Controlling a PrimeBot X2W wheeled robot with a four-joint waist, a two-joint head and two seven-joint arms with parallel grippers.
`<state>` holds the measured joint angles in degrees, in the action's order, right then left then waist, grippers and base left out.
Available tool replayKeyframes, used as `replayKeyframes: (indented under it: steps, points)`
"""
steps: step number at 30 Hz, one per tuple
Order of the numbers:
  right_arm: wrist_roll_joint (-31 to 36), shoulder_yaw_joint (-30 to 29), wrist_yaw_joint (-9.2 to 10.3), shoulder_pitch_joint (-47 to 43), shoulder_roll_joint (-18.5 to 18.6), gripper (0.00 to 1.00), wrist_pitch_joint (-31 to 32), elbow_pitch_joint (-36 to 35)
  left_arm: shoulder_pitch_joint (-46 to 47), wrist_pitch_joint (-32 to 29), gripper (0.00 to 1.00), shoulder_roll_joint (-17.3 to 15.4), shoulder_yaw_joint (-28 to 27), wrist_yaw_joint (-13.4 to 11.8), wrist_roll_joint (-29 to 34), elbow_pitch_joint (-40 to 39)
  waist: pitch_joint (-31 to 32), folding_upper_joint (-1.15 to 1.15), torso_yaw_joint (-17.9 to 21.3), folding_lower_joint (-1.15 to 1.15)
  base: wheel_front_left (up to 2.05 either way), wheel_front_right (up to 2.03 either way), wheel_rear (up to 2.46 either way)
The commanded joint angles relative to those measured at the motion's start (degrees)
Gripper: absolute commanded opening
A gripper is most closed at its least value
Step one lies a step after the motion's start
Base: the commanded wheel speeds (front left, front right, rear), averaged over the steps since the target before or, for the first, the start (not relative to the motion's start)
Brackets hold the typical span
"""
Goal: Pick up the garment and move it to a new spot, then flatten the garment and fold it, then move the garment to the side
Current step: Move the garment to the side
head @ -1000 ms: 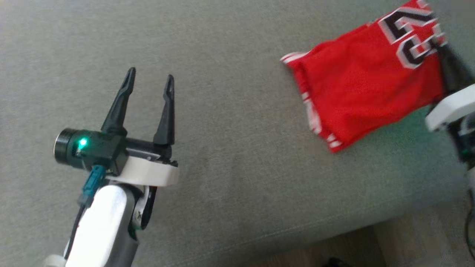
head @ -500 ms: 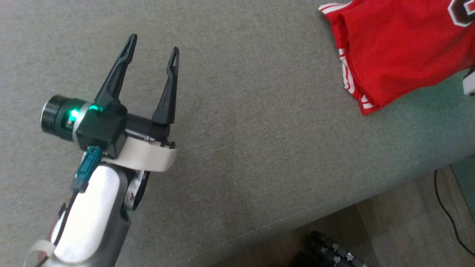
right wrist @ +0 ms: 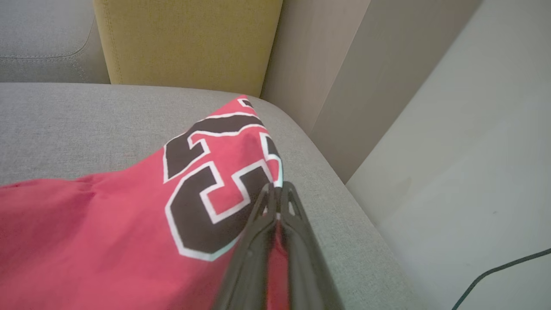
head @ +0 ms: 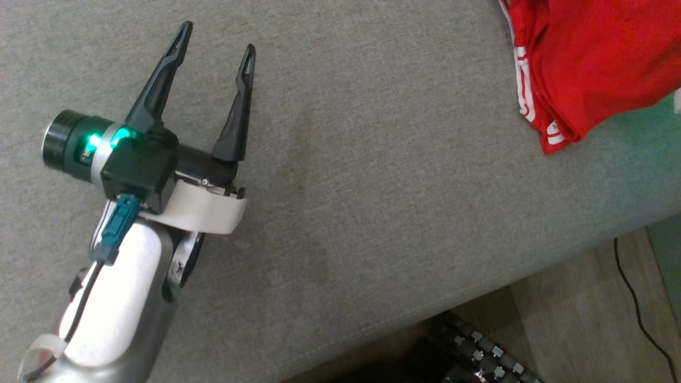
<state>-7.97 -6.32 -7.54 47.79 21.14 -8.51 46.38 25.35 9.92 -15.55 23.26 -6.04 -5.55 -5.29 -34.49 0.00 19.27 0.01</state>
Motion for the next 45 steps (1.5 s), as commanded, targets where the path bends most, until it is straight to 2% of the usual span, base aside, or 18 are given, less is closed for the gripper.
replayKeyframes:
  steps: [1, 2, 3, 4, 6, 7, 13, 17, 26, 35, 40, 45]
  points:
    - [0.73, -0.23, 0.05, 0.49, 0.84, 0.12, -1.08, -0.66, 1.68, -0.05, 1.0, -1.03, -1.67, 0.12, 0.36, -1.99, 0.08, 0.0, -0.07, -0.01, 0.0, 0.0, 0.0]
    - [1.13, -0.41, 0.05, 0.75, 0.64, 0.16, -1.52, 0.02, 1.64, 0.02, 1.0, -1.09, -1.71, 0.11, 0.25, -1.84, 0.22, 0.0, -0.11, -0.01, 0.0, 0.0, 0.0]
    - [1.51, -0.54, 0.05, 0.93, 0.39, 0.25, -1.92, 0.62, 1.59, 0.1, 1.0, -1.12, -1.74, 0.1, 0.11, -1.67, 0.38, 0.0, -0.17, -0.01, 0.0, 0.0, 0.0]
    - [1.84, -0.76, 0.05, 1.01, 0.12, 0.42, -2.3, 1.15, 1.51, 0.21, 1.0, -1.14, -1.77, 0.07, -0.03, -1.45, 0.65, 0.0, -0.23, -0.01, 0.0, 0.0, 0.0]
    - [2.32, -1.2, 0.05, 0.72, -0.48, 0.87, -2.93, 2.21, 1.21, 0.53, 1.0, -0.95, -1.71, -0.12, -0.28, -1.01, 1.51, 0.0, -0.45, -0.01, 0.0, 0.0, 0.0]
    - [2.5, -1.42, 0.05, 0.46, -0.67, 1.0, -3.28, 2.6, 1.04, 0.74, 1.0, -0.81, -1.69, -0.25, -0.41, -0.76, 2.0, 0.0, -0.56, -0.01, 0.0, 0.0, 0.0]
    - [2.57, -3.36, 0.05, -3.51, -1.96, 1.0, -5.12, 2.85, -1.01, 2.3, 1.0, 0.08, -2.0, -1.17, -1.86, 1.16, 6.29, 0.0, -1.49, -0.01, 0.0, 0.0, 0.0]
    - [1.92, -3.52, 0.05, -8.37, -3.36, 1.0, -5.93, -0.35, -3.74, 3.24, 1.0, 1.01, -2.63, -2.23, -3.45, 2.73, 9.91, 0.0, -2.55, -0.01, 0.0, 0.0, 0.0]
    - [0.98, -2.22, 0.05, -23.69, -9.97, 1.0, -6.1, -19.15, -9.63, 4.69, 1.0, 3.2, -4.36, -4.32, -6.49, 6.58, 16.5, 0.0, -8.14, -0.01, 0.0, 0.0, 0.0]
    - [1.01, 1.32, 0.05, -36.8, -15.77, 1.0, 0.03, -38.99, -13.96, 5.05, 1.0, 4.17, -7.18, -5.61, -7.64, 8.15, 21.74, 0.0, -15.82, -0.01, 0.0, 0.0, 0.0]
    - [0.48, 2.64, 0.05, -42.21, -17.2, 1.0, 3.19, -46.38, -16.7, 5.07, 1.0, 4.24, -9.66, -5.99, -7.61, 7.64, 23.94, 0.0, -18.49, -0.01, 0.0, 0.0, 0.0]
    - [0.39, 4.28, 0.05, -45.61, -17.64, 1.0, 5.51, -49.91, -19.81, 5.07, 1.0, 4.35, -11.3, -5.32, -7.74, 7.94, 26.82, 0.0, -19.61, -0.01, 0.0, 0.0, 0.0]
